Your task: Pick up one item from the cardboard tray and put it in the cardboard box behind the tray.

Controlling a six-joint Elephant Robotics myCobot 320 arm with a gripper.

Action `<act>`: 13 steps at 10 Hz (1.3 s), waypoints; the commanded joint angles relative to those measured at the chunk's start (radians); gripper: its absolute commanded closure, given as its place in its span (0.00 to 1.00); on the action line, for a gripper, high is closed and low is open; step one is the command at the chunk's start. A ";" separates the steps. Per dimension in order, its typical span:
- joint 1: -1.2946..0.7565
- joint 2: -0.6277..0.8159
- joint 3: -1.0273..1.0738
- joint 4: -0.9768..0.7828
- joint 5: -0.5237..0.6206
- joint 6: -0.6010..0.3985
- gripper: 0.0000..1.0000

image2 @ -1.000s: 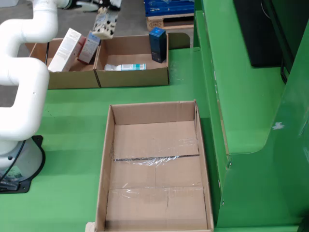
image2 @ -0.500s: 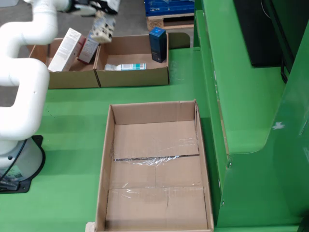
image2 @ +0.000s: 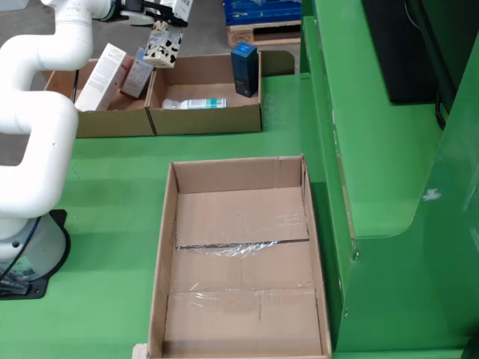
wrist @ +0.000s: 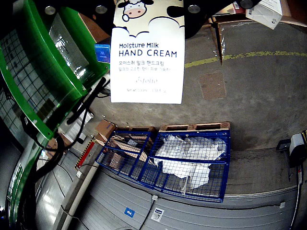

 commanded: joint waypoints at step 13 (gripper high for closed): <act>-0.005 0.035 0.028 0.014 -0.011 0.020 1.00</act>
